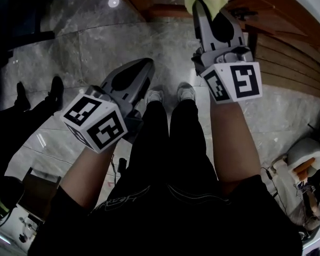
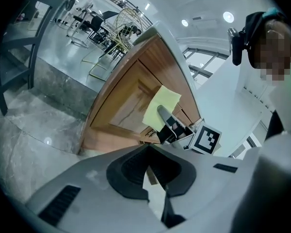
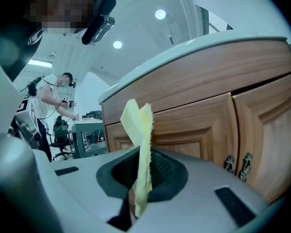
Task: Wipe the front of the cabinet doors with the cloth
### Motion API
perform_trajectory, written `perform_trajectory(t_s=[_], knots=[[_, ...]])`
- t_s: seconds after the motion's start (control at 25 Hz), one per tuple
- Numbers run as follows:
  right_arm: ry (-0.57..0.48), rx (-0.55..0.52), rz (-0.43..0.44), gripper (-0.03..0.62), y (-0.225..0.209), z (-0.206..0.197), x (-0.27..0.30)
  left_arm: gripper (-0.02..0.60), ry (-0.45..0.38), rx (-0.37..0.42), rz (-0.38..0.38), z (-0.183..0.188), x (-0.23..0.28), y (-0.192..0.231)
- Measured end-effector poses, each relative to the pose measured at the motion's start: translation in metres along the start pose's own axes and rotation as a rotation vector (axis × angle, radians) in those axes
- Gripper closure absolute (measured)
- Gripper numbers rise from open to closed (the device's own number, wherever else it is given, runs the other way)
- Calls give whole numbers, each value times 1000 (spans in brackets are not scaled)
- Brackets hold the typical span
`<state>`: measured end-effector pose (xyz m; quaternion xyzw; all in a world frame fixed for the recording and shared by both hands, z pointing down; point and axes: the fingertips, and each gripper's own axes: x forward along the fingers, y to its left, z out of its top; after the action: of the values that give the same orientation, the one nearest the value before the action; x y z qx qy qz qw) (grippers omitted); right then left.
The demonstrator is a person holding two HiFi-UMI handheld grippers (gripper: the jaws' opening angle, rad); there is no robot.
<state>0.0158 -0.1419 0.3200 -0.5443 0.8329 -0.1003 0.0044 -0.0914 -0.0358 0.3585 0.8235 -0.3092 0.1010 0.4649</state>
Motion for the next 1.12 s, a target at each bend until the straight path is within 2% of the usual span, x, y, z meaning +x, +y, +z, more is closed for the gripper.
perform_trajectory(t_s=[0.72,1.0,1.12], knots=[[-39,13,-134,553,-93,16,-59,575,92,45,-50,-22,54,-51],[-36,24,-154,553,-118,13,-81,575,109,47,-53,-33,73,-68],[-22,-4,-134,553,-125,12,-89,575,115,48,-58,-37,81,-75]])
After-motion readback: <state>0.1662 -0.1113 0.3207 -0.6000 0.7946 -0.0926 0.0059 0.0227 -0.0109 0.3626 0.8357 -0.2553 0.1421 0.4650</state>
